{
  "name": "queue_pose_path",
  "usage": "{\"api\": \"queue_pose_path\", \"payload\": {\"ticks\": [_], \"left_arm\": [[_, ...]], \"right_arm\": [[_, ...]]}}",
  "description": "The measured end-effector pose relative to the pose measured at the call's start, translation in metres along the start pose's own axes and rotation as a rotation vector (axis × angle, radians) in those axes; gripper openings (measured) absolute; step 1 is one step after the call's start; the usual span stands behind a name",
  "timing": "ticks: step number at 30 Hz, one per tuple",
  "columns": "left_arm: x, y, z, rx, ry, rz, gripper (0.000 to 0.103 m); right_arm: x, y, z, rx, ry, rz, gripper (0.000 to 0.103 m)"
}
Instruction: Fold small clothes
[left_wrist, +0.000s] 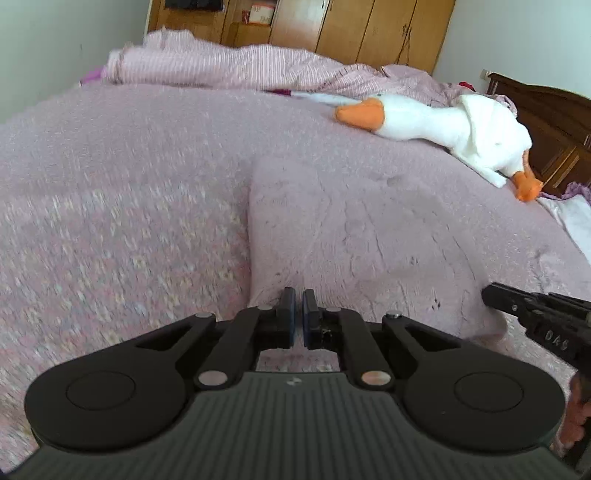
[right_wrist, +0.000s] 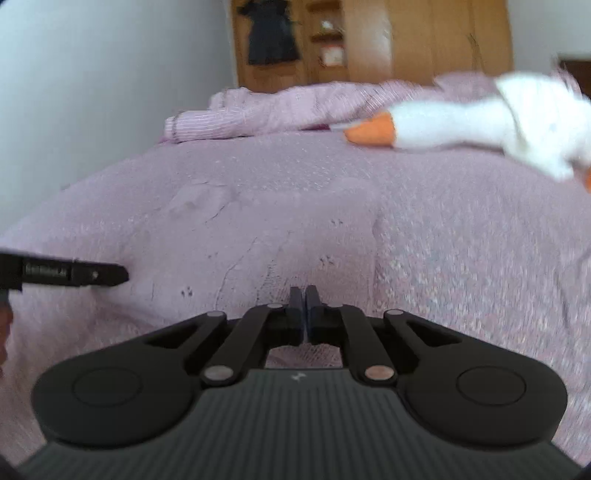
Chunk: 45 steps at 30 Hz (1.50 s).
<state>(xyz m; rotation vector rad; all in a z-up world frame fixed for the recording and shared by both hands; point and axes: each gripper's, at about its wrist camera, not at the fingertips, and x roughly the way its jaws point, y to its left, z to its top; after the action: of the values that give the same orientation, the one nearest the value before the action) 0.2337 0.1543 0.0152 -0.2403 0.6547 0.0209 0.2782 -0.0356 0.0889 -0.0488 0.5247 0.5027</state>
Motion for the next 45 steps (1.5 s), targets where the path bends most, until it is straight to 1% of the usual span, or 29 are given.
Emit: {"api": "queue_pose_path", "payload": {"ticks": [1, 2, 3, 4, 5, 6, 7, 8, 9, 10, 11, 13, 14, 15, 17, 18, 21, 24, 26, 28, 31, 33, 35, 36, 37, 39, 41, 43, 45], "left_arm": [[-0.001, 0.002, -0.001, -0.004, -0.002, -0.008, 0.009], [-0.004, 0.003, -0.001, -0.007, 0.002, -0.016, 0.009], [-0.009, 0.005, 0.001, -0.019, 0.007, -0.029, 0.010], [-0.016, 0.007, 0.003, -0.036, 0.008, -0.041, 0.011], [-0.023, 0.011, 0.004, -0.065, 0.014, -0.051, 0.015], [-0.028, 0.015, 0.005, -0.094, 0.016, -0.071, 0.021], [-0.031, 0.018, 0.004, -0.118, 0.017, -0.091, 0.046], [-0.033, 0.024, 0.002, -0.157, 0.017, -0.112, 0.075], [-0.033, 0.029, -0.002, -0.202, 0.022, -0.118, 0.085], [-0.031, 0.033, -0.005, -0.243, 0.035, -0.129, 0.091], [-0.026, 0.039, -0.010, -0.298, 0.065, -0.149, 0.091], [-0.015, 0.053, -0.024, -0.453, 0.145, -0.224, 0.091], [-0.013, 0.059, -0.030, -0.518, 0.157, -0.259, 0.091], [-0.014, 0.062, -0.034, -0.567, 0.153, -0.284, 0.091], [-0.013, 0.065, -0.037, -0.616, 0.159, -0.315, 0.091], [-0.011, 0.066, -0.038, -0.636, 0.161, -0.328, 0.091], [0.007, 0.069, -0.035, -0.698, 0.164, -0.368, 0.091], [0.026, 0.075, -0.021, -0.712, 0.186, -0.400, 0.091], [0.038, 0.082, -0.014, -0.740, 0.198, -0.423, 0.091], [0.047, 0.088, -0.004, -0.771, 0.198, -0.429, 0.091], [0.051, 0.091, 0.006, -0.733, 0.135, -0.395, 0.089], [0.049, 0.093, 0.006, -0.701, 0.106, -0.397, 0.088], [0.041, 0.093, 0.003, -0.641, 0.084, -0.383, 0.087], [0.037, 0.092, 0.002, -0.613, 0.088, -0.374, 0.087], [0.034, 0.092, 0.000, -0.606, 0.105, -0.375, 0.087], [0.031, 0.094, -0.004, -0.634, 0.162, -0.397, 0.087], [0.036, 0.097, -0.005, -0.683, 0.219, -0.440, 0.089], [0.041, 0.100, -0.004, -0.694, 0.239, -0.449, 0.089], [0.050, 0.098, 0.005, -0.702, 0.237, -0.456, 0.089]], "right_arm": [[-0.003, -0.001, -0.001, 0.003, -0.014, 0.002, 0.007], [-0.006, -0.005, -0.002, 0.033, -0.018, 0.006, 0.017], [-0.010, -0.012, -0.003, 0.083, -0.022, 0.019, 0.041], [-0.014, -0.020, -0.004, 0.149, -0.026, 0.036, 0.054], [-0.018, -0.027, -0.007, 0.195, -0.028, 0.046, 0.072], [-0.022, -0.032, -0.009, 0.217, -0.030, 0.041, 0.078], [-0.026, -0.034, -0.010, 0.213, -0.027, 0.033, 0.077], [-0.031, -0.034, -0.013, 0.199, -0.018, 0.032, 0.077], [-0.034, -0.036, -0.013, 0.198, -0.008, 0.038, 0.077], [-0.036, -0.040, -0.014, 0.224, 0.007, 0.055, 0.077], [-0.037, -0.044, -0.014, 0.269, 0.026, 0.083, 0.077], [-0.037, -0.058, -0.016, 0.404, 0.072, 0.161, 0.077], [-0.037, -0.065, -0.019, 0.486, 0.097, 0.206, 0.077], [-0.036, -0.070, -0.021, 0.547, 0.115, 0.239, 0.077], [-0.034, -0.076, -0.026, 0.634, 0.136, 0.271, 0.079], [-0.032, -0.077, -0.028, 0.651, 0.140, 0.270, 0.081], [-0.023, -0.077, -0.037, 0.699, 0.162, 0.257, 0.083], [-0.014, -0.078, -0.047, 0.768, 0.181, 0.272, 0.082], [-0.013, -0.080, -0.051, 0.791, 0.161, 0.281, 0.081], [-0.009, -0.081, -0.050, 0.796, 0.150, 0.288, 0.081], [0.001, -0.085, -0.047, 0.797, 0.133, 0.303, 0.080], [0.005, -0.089, -0.044, 0.813, 0.131, 0.309, 0.080], [0.006, -0.093, -0.044, 0.833, 0.134, 0.324, 0.080], [0.005, -0.095, -0.044, 0.836, 0.134, 0.333, 0.080], [0.004, -0.096, -0.045, 0.834, 0.135, 0.338, 0.080], [0.000, -0.099, -0.048, 0.822, 0.129, 0.346, 0.080], [-0.001, -0.099, -0.051, 0.812, 0.121, 0.357, 0.080], [0.001, -0.097, -0.050, 0.793, 0.119, 0.357, 0.080], [0.006, -0.096, -0.046, 0.779, 0.121, 0.355, 0.080]]}}
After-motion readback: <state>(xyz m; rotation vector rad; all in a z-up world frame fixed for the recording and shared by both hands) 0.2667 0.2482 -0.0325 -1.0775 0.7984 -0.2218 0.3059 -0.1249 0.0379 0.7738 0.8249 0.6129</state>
